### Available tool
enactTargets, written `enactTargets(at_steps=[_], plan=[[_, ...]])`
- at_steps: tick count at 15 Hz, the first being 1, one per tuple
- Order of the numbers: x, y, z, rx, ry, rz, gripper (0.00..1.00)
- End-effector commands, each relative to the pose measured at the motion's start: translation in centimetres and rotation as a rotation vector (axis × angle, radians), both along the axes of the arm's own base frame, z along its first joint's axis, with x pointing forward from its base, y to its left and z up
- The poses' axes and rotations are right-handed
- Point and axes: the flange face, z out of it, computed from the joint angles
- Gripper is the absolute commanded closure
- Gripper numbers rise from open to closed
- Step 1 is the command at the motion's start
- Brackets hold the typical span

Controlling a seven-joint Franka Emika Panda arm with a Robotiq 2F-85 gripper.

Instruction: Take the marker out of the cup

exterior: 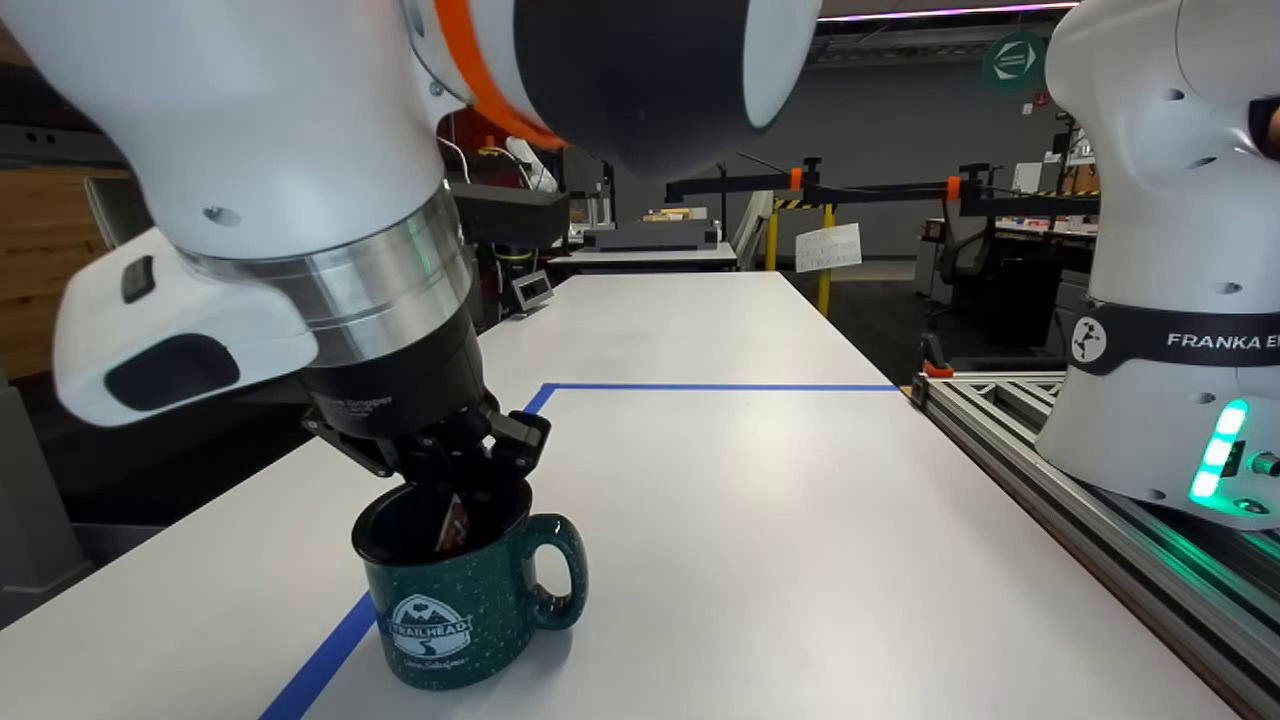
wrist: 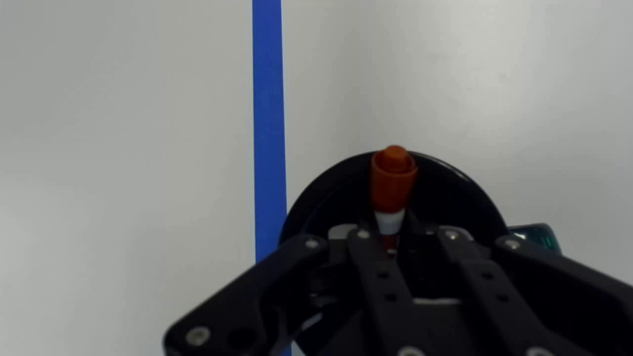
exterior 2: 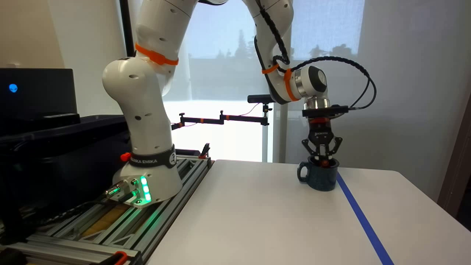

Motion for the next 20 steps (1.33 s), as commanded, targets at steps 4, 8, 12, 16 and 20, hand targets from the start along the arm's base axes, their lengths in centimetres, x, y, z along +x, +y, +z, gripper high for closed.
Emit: enactTargets(at_steps=[4,8,12,16,20], plan=[[-0.4,0.9,2.9,-0.003,-0.024,-0.005,0.95],[-0.7,0.9,5.8,-0.01,-0.038,-0.015,0.95],[-0.7,0.1,9.0,-0.007,-0.059,-0.061,0.95],[-0.5,-2.4,12.2,0.069,-0.119,-0.167,0.95],[-0.1,-5.9,12.7,0.085,-0.204,-0.318,0.95]])
